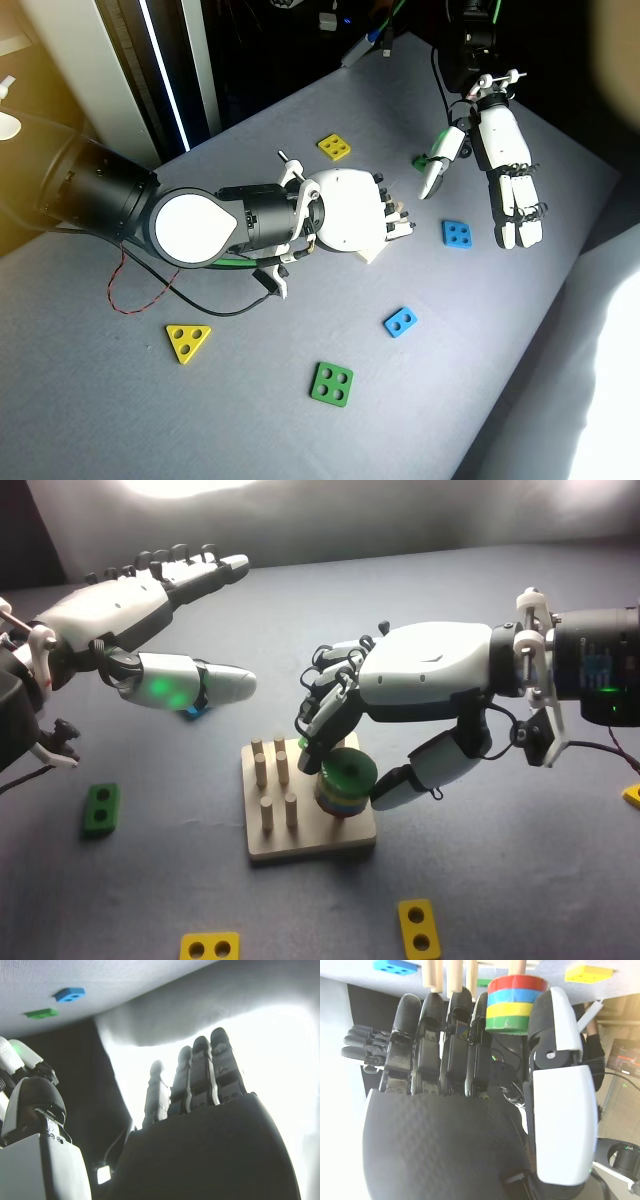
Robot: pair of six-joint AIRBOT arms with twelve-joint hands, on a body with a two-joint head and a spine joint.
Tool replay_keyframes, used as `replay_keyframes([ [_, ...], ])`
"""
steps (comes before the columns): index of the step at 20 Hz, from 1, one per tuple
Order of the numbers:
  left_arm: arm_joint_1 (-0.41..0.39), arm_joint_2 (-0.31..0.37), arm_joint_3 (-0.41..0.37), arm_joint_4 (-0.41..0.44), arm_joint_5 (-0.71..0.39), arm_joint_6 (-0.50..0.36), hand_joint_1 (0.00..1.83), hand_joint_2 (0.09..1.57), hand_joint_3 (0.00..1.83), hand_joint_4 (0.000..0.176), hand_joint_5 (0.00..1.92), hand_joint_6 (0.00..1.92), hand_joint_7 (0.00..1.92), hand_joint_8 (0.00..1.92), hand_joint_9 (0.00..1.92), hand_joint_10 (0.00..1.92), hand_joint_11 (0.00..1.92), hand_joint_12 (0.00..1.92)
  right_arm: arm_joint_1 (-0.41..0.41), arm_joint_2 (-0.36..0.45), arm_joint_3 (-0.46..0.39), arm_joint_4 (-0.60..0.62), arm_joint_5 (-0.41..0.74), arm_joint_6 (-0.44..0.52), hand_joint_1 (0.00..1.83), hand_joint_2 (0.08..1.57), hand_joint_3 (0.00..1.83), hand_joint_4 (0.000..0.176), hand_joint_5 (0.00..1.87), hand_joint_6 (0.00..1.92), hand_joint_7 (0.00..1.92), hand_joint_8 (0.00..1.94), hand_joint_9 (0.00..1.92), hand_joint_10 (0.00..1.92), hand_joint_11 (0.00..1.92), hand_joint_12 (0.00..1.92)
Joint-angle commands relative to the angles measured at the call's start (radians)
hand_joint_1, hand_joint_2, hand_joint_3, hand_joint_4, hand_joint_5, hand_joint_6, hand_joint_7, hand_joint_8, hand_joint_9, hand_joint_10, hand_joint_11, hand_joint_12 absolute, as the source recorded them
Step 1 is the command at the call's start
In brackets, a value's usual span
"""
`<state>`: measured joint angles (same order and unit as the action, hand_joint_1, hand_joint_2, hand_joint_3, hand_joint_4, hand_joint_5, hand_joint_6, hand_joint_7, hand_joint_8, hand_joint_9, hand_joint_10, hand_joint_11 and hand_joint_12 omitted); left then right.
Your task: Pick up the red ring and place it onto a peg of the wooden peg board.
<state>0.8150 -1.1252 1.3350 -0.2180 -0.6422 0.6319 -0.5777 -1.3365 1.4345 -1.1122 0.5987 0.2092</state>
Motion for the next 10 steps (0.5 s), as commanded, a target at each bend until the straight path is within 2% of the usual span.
replay_keyframes([
  [1,-0.017,-0.002,0.006,-0.002,-0.118,-0.002,0.45,1.01,0.0,0.157,0.05,0.0,0.0,0.0,0.0,0.0,0.0,0.0,0.005,-0.005,0.002,0.041,0.054,0.006,1.04,1.17,0.0,0.035,0.88,1.17,0.67,0.0,0.24,0.56,0.0,1.39],
  [3,-0.018,-0.002,0.006,-0.002,-0.118,-0.002,0.48,1.01,0.0,0.162,0.05,0.0,0.0,0.0,0.0,0.0,0.0,0.0,0.005,-0.008,0.003,0.033,0.049,0.008,1.03,1.17,0.0,0.043,0.87,1.18,0.67,0.0,0.22,0.59,0.0,1.38],
  [4,-0.018,-0.002,0.006,-0.001,-0.118,-0.002,0.47,1.01,0.0,0.162,0.05,0.0,0.0,0.0,0.0,0.0,0.0,0.0,0.005,-0.009,0.004,0.03,0.048,0.009,1.04,1.17,0.0,0.028,0.87,1.18,0.67,0.0,0.23,0.6,0.0,1.39],
  [5,-0.018,-0.002,0.006,-0.001,-0.118,-0.002,0.47,1.01,0.0,0.163,0.05,0.0,0.0,0.0,0.0,0.0,0.0,0.0,0.005,-0.01,0.004,0.026,0.048,0.013,1.03,1.17,0.0,0.036,0.87,1.19,0.67,0.0,0.22,0.59,0.0,1.38],
  [7,-0.019,-0.002,0.006,-0.001,-0.118,-0.002,0.47,1.01,0.0,0.163,0.05,0.0,0.0,0.0,0.0,0.0,0.0,0.0,0.004,-0.012,0.005,0.018,0.047,0.019,1.05,1.17,0.0,0.0,0.86,1.18,0.67,0.0,0.24,0.59,0.0,1.39],
  [10,-0.019,-0.002,0.006,-0.001,-0.118,-0.002,0.47,1.01,0.0,0.17,0.05,0.0,0.0,0.0,0.0,0.0,0.0,0.0,0.004,-0.016,0.004,-0.007,0.049,0.042,1.07,1.17,0.0,0.0,0.87,1.17,0.68,0.01,0.26,0.53,0.0,1.4],
])
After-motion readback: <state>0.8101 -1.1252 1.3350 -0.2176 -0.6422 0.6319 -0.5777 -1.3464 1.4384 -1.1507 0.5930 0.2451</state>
